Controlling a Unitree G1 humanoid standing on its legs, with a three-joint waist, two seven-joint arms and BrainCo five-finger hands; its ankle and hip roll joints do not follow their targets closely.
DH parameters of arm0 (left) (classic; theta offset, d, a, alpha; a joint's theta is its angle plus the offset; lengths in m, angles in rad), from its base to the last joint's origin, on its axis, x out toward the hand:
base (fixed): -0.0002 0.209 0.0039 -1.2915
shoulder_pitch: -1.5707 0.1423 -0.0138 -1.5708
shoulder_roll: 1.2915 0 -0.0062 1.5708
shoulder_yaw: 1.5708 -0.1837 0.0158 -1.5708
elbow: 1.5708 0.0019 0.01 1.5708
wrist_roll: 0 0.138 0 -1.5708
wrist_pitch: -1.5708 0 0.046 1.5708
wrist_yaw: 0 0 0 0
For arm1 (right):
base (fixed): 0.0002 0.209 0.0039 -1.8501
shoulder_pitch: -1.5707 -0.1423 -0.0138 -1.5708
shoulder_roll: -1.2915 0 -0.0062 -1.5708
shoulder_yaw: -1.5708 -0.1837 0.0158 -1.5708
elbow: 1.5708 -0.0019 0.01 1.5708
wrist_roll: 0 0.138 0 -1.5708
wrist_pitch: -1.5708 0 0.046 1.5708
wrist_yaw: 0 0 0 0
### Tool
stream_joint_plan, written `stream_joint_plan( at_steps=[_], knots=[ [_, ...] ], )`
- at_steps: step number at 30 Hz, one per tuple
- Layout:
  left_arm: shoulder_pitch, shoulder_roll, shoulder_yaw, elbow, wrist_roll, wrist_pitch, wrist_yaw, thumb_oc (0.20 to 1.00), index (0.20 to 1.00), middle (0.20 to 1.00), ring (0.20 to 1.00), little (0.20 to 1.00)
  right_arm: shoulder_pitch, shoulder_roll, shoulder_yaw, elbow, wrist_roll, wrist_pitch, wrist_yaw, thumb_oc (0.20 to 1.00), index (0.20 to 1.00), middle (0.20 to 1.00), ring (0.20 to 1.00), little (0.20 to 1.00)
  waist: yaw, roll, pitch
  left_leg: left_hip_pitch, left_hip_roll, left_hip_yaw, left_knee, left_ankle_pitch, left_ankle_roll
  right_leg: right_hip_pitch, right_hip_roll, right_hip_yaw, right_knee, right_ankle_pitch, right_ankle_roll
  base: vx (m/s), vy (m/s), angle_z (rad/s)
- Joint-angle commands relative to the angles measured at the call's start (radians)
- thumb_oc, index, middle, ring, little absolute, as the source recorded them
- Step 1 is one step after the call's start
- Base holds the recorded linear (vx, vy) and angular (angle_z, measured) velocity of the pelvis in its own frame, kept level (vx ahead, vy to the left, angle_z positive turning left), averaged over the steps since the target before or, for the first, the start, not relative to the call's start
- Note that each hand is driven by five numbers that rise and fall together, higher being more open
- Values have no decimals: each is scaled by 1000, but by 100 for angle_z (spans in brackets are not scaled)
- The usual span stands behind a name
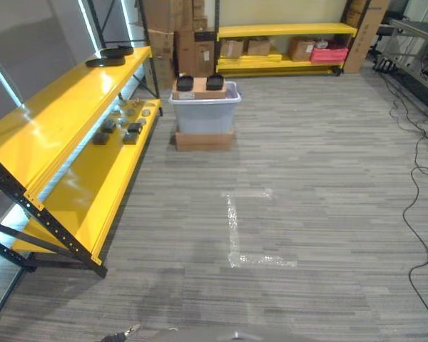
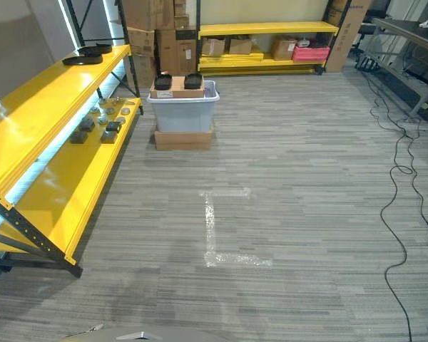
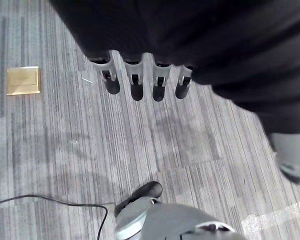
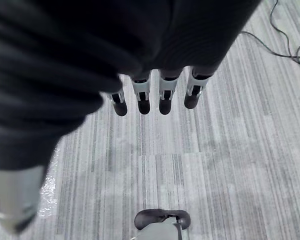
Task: Move parts from the plastic box to the shelf.
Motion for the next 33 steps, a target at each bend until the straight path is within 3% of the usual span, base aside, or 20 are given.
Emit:
stream_joint_plan(
  at_steps=[1, 12, 33],
  knots=[
    [-42, 26, -13, 38, 24, -14, -6, 1000, 1000, 1000, 1000, 1000, -33, -15, -23, 64, 45, -11, 8, 1000, 1000, 1000, 1000, 1000, 1, 9, -4, 157, 81, -19, -92, -27, -98, 64, -32, 89, -73, -82, 170, 10, 1, 5],
    [-36, 15, 14, 44, -6, -9, 2, 1000, 1000, 1000, 1000, 1000, -21, -6, -34, 87, 40, -7, 5, 1000, 1000, 1000, 1000, 1000, 5, -1, -8, 162, 79, -26, -98, -29, -96, 70, -39, 71, -74, -78, 172, 6, 4, 5],
    [-58, -3, -37, 12, 26, -22, 14, 1000, 1000, 1000, 1000, 1000, -27, 13, 20, 65, -10, -12, -5, 1000, 1000, 1000, 1000, 1000, 10, -4, 0, 149, 70, -21, -89, -38, -92, 52, -49, 73, -72, -73, 177, 0, 0, 0]
  ],
)
